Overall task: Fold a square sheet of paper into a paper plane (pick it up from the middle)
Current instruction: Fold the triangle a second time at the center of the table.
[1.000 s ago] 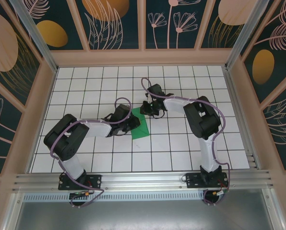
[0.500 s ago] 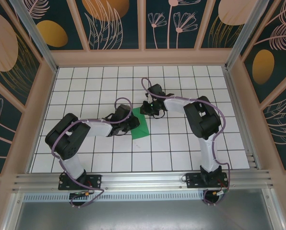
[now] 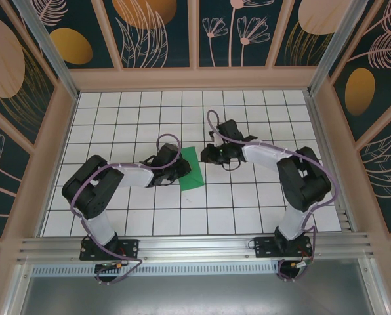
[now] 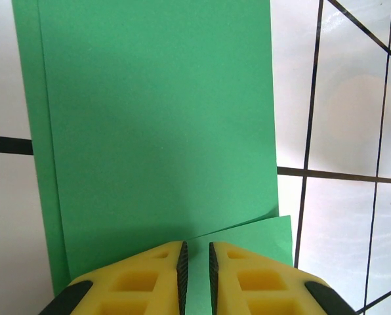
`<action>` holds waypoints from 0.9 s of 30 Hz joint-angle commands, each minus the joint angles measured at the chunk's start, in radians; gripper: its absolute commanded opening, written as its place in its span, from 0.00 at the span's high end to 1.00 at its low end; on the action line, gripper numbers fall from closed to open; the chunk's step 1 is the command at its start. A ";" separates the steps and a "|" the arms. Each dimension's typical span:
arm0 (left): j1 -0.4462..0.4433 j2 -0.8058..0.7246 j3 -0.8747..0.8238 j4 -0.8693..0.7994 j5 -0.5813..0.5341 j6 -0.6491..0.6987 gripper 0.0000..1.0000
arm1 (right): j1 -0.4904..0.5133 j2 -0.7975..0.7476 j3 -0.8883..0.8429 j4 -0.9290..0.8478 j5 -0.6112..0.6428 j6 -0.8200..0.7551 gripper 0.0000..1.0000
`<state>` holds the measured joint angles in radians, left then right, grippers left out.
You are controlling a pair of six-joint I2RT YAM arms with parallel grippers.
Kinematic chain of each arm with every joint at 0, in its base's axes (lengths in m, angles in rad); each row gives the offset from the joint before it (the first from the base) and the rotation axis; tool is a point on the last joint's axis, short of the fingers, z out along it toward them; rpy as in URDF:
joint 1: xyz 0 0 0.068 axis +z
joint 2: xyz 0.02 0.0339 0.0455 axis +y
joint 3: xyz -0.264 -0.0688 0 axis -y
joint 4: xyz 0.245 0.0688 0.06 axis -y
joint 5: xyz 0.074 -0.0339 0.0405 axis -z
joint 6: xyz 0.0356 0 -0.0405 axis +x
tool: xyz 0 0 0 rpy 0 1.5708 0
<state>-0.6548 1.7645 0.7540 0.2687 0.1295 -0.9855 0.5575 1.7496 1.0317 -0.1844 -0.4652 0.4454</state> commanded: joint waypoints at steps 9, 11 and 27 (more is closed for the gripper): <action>-0.003 0.026 -0.001 -0.050 -0.035 -0.030 0.81 | 0.063 0.028 -0.067 -0.006 -0.102 -0.062 0.82; -0.003 0.026 -0.001 -0.049 -0.036 -0.030 0.81 | 0.066 0.034 -0.068 0.009 -0.114 -0.060 0.84; -0.003 0.040 0.005 -0.080 -0.060 -0.046 0.81 | 0.092 0.071 -0.081 -0.010 -0.155 -0.137 0.87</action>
<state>-0.6575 1.7664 0.7551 0.2672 0.1143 -1.0199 0.6418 1.8133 0.9611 -0.1879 -0.6041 0.3458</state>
